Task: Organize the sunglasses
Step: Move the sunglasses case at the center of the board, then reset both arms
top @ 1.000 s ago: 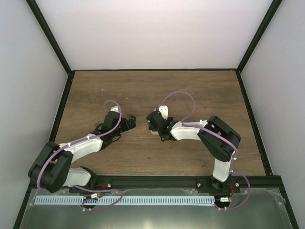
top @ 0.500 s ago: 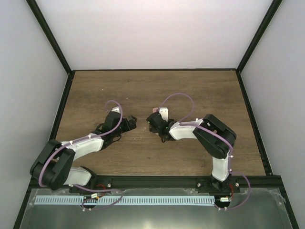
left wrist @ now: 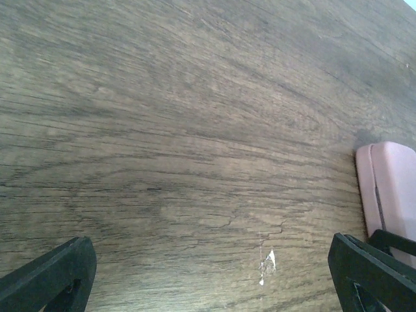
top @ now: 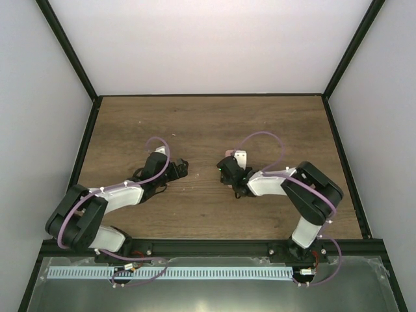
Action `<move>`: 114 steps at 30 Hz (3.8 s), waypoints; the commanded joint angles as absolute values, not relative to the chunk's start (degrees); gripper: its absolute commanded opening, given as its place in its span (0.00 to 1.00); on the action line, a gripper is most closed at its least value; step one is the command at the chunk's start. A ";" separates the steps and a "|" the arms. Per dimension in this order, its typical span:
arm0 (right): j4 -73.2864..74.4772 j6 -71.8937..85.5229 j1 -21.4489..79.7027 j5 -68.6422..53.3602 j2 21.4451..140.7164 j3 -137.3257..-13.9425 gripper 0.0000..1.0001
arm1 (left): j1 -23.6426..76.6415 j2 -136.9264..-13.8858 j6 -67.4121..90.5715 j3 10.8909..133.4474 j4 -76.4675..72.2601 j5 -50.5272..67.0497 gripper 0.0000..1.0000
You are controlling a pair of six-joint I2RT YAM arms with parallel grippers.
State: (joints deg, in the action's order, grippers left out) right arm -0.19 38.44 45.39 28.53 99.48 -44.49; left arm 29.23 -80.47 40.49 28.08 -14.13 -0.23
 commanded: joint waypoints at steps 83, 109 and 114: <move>-65.82 3.96 5.63 15.48 85.61 -15.90 1.00 | 13.45 -61.90 0.61 17.94 -36.72 -10.58 1.00; -65.47 3.71 5.56 14.50 85.75 -16.15 1.00 | 2.55 -78.95 5.12 18.88 -49.24 -15.64 1.00; -63.69 3.89 4.83 12.73 86.05 -17.23 1.00 | 2.55 -78.94 2.06 18.41 -50.72 -10.35 1.00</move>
